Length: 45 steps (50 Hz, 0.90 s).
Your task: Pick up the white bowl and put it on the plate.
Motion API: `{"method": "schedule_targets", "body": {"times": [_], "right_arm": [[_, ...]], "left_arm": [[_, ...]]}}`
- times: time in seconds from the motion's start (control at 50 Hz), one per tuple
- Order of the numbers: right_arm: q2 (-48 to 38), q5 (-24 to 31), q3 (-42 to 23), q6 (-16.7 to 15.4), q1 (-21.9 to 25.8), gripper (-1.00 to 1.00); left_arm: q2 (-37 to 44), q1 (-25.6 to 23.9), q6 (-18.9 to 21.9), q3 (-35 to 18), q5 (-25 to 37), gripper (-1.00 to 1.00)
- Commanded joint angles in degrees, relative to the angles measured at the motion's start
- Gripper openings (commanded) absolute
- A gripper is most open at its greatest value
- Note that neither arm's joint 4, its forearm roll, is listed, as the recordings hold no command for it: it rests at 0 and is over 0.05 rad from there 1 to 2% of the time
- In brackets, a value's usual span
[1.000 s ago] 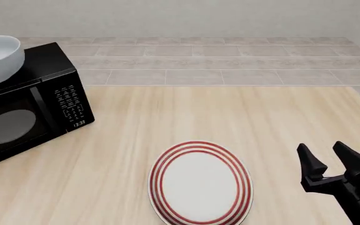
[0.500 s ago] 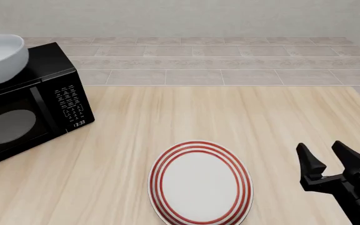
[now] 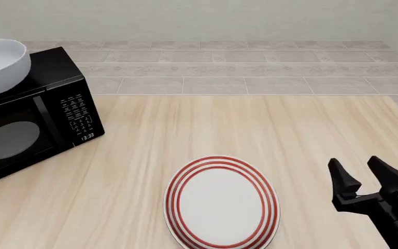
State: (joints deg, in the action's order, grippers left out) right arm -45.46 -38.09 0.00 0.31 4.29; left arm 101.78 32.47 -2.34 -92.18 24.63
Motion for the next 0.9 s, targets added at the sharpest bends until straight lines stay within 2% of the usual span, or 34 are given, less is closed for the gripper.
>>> {"method": "schedule_targets", "body": {"times": [0.02, 0.1, 0.14, 0.16, 0.18, 0.2, 0.24, 0.3, 0.42, 0.52, 0.6, 0.74, 0.76, 0.8, 0.82, 0.84, 0.9], "right_arm": [[-0.01, 0.11, 0.00, -0.10, -0.10, 1.00], [-2.87, -2.51, 0.00, -0.07, -0.34, 1.00], [-2.50, -2.15, 0.00, -0.02, -0.35, 1.00], [-2.44, -2.09, 0.00, -0.02, -0.35, 1.00], [-2.52, -2.14, 0.00, 0.06, -0.49, 1.00], [-2.44, -2.02, 0.00, 0.10, -0.38, 1.00], [-1.99, -1.59, 0.00, -0.01, -0.40, 1.00], [-1.40, -1.07, 0.00, 0.07, -0.45, 1.00], [-3.95, -3.46, 0.00, -0.05, -0.46, 1.00], [-2.65, -2.31, 0.00, -0.03, -0.40, 1.00], [-3.91, -3.41, 0.00, 0.02, -0.46, 1.00], [-1.75, -1.38, 0.00, 0.02, -0.54, 1.00], [-1.44, -1.10, 0.00, 0.04, -0.58, 1.00], [-0.95, -0.65, 0.00, 0.16, -0.55, 1.00], [-0.87, -0.52, 0.00, 0.22, -0.52, 1.00], [-1.02, -0.66, 0.00, 0.22, -0.62, 1.00], [-1.13, -0.72, 0.00, 0.41, -0.79, 1.00]], "left_arm": [[-2.33, -2.16, -2.47, -0.81, 2.00, -1.00], [-3.26, -3.44, -3.23, -1.28, 2.29, -1.00], [-3.21, -3.55, -3.48, -1.62, 2.76, -1.00], [-3.79, -3.92, -3.68, 1.90, -0.47, -1.00], [-3.80, -4.36, -4.08, -0.85, 2.14, -1.00], [-4.29, -4.65, -4.46, 2.53, -0.84, -1.00], [-4.64, -4.75, -4.41, 3.51, -1.68, -1.00], [-5.25, -5.58, -4.66, -0.45, 2.43, -1.00], [-7.61, -7.91, -5.75, -0.38, 3.35, -1.00], [-9.26, -9.57, -6.57, -0.50, 4.12, -1.00], [-11.59, -11.85, -7.27, 0.21, 4.35, -1.00], [-15.32, -14.74, -7.32, 1.42, 4.80, -1.00], [-16.45, -15.32, -7.08, 4.52, 2.23, -1.00], [-17.35, -15.70, -7.33, 4.71, 2.54, -1.00], [-17.85, -16.22, -7.50, 7.39, 0.35, -1.00], [-17.71, -16.75, -7.41, 4.03, 3.45, -1.00], [-19.59, -18.84, -7.65, 4.44, 4.10, -1.00]]}}
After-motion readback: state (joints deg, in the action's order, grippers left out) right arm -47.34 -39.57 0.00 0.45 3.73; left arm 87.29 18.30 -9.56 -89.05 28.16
